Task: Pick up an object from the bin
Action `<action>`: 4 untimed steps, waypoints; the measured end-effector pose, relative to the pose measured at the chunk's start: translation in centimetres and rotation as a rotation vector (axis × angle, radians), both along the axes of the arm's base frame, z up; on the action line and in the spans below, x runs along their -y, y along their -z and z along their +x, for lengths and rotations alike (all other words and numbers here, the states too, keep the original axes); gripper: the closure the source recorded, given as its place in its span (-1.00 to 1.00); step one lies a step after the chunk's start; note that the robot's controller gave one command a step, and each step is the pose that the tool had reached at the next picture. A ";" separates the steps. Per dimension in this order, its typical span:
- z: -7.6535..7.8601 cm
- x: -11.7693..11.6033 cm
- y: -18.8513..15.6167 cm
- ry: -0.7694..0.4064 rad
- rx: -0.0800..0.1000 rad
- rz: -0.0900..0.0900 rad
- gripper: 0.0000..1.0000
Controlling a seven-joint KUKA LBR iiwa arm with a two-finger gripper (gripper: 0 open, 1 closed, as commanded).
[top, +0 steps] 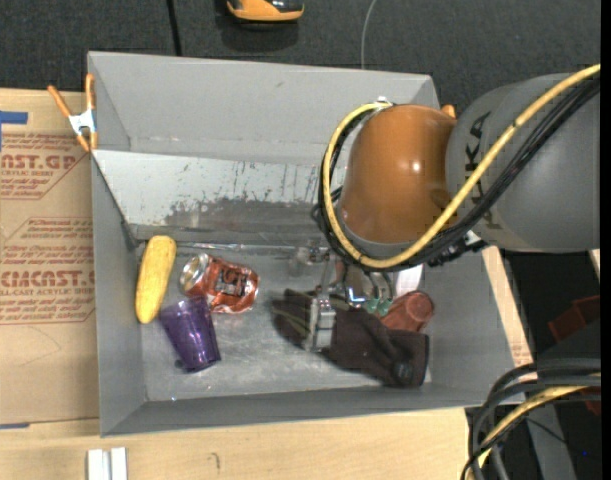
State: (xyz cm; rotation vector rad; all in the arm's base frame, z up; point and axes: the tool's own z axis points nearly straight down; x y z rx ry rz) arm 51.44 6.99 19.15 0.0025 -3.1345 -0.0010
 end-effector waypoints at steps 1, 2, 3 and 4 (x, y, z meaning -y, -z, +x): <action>0.2 0.0 -0.4 0.001 0.008 0.000 1.00; 0.2 0.0 -0.4 0.001 0.008 0.001 -1.00; 0.2 0.0 -0.4 0.002 0.008 0.001 -1.00; 0.1 2.1 4.5 0.039 0.015 0.002 -1.00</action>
Offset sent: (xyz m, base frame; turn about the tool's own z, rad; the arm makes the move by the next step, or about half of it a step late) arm 0.0000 0.0000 0.0000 0.0000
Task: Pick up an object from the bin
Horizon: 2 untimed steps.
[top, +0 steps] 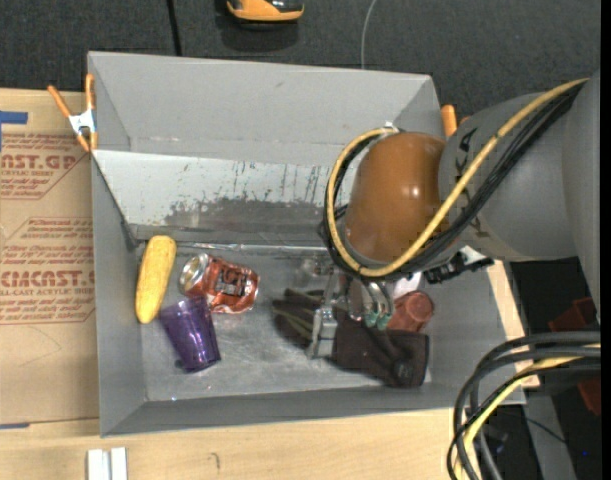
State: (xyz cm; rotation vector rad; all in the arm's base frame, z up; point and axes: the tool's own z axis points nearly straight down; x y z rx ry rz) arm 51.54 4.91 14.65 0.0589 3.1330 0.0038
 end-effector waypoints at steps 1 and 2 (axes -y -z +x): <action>0.1 3.1 2.1 -0.078 -0.007 -0.002 1.00; 0.1 3.1 2.1 -0.078 -0.007 -0.002 1.00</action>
Offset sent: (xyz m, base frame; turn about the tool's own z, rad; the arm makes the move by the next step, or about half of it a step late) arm 0.0000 0.0000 0.0000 0.0000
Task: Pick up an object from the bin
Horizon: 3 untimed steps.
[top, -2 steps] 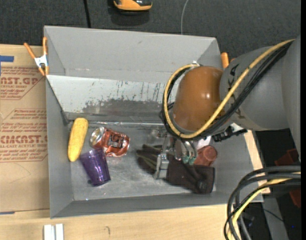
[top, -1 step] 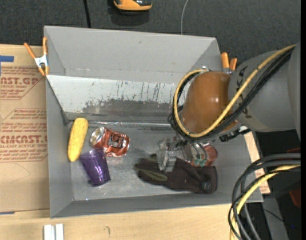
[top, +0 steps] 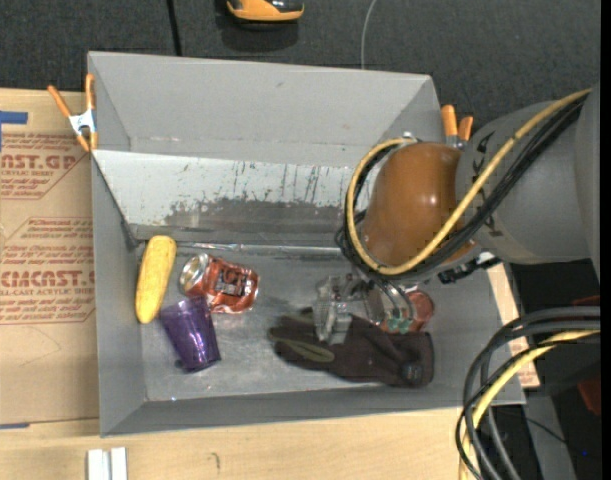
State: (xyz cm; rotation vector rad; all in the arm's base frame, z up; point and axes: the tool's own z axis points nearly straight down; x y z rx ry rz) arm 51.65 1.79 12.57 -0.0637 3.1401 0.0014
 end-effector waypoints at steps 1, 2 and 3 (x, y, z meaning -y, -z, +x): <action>7.7 -2.1 1.5 -0.235 0.003 0.000 -1.00; 7.7 -2.1 1.5 -0.233 0.002 0.000 -1.00; 2.6 -0.7 4.1 -0.290 0.006 0.001 -1.00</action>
Offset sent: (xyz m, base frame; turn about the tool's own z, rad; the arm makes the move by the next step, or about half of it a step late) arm 0.0000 0.0000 0.0000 0.0000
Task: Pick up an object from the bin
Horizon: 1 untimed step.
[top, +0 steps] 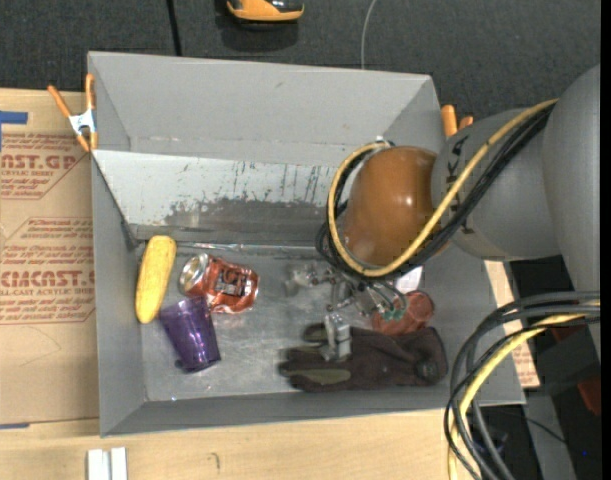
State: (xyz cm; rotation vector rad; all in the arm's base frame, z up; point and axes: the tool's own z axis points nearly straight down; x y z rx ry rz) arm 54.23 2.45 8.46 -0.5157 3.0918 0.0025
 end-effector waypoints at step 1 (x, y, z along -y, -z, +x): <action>0.0 2.1 1.4 -0.146 -0.005 -0.001 1.00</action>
Offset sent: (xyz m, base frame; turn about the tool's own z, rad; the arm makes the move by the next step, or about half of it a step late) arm 0.0000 0.0000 0.0000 0.0000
